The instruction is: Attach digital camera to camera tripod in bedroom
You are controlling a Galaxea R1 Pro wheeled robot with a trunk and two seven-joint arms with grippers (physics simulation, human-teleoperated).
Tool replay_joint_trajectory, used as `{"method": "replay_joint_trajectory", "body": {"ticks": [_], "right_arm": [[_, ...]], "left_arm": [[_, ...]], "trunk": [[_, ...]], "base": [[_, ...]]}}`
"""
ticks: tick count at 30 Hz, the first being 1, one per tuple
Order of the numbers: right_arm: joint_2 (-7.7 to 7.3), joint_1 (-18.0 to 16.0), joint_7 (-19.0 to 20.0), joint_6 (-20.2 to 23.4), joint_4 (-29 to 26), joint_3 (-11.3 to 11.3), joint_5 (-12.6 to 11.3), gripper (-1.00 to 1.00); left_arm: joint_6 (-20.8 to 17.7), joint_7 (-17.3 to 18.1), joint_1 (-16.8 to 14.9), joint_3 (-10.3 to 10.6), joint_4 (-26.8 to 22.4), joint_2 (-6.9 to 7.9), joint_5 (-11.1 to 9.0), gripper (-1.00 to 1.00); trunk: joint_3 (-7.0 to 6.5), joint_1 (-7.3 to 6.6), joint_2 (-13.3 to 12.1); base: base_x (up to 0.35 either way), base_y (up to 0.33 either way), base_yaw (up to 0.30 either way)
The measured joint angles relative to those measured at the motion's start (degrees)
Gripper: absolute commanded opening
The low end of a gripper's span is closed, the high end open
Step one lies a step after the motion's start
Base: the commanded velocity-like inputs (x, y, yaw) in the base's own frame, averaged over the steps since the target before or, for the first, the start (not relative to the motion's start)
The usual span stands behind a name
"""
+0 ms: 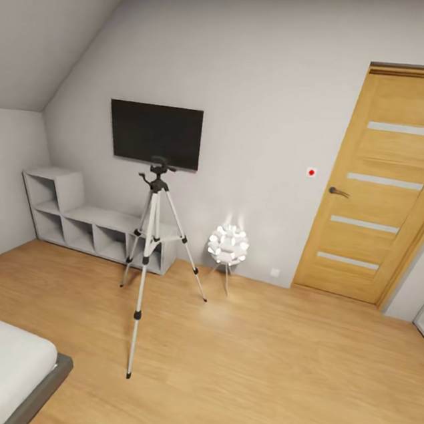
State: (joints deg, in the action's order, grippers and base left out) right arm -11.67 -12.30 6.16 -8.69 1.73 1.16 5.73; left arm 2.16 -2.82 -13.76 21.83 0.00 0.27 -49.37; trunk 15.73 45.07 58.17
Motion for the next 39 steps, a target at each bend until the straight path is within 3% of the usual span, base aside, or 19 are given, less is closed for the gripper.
{"method": "replay_joint_trajectory", "body": {"ticks": [21,22,24,27,33,39], "right_arm": [[0.27,0.0,-0.2,-0.1,0.0,0.0,0.1,1.00],[0.73,0.0,-0.2,-0.1,-0.1,-0.1,0.1,1.00],[4.42,0.0,-0.2,0.0,-0.1,0.0,0.2,1.00],[6.52,0.0,-0.2,0.0,-0.1,0.0,0.1,1.00],[8.41,0.0,-0.2,0.0,-0.1,-0.1,0.0,1.00],[8.72,0.0,-0.2,0.0,-0.1,-0.2,-0.2,1.00]], "left_arm": [[0.0,0.0,0.0,0.0,0.0,-0.02,0.0,-1.00],[0.0,0.0,0.0,0.0,0.0,-0.06,0.0,-1.00],[0.0,0.0,0.0,0.0,0.0,-0.18,0.0,-1.00],[0.0,0.0,0.0,0.0,0.0,-0.28,0.0,-1.00],[0.0,0.0,0.0,0.0,0.0,-0.22,0.0,-1.00],[0.0,0.0,0.0,0.0,0.0,-0.19,0.0,-1.00]], "trunk": [[0.00,0.00,0.0],[0.00,0.00,0.0],[0.00,0.00,0.0],[0.00,0.00,0.0],[0.00,0.00,0.0],[0.00,0.00,0.0]], "base": [[0.324,0.000,0.000],[0.324,-0.016,0.000],[0.321,-0.051,0.000],[0.317,-0.079,0.000],[0.314,-0.101,0.000],[0.312,-0.109,0.000]]}}
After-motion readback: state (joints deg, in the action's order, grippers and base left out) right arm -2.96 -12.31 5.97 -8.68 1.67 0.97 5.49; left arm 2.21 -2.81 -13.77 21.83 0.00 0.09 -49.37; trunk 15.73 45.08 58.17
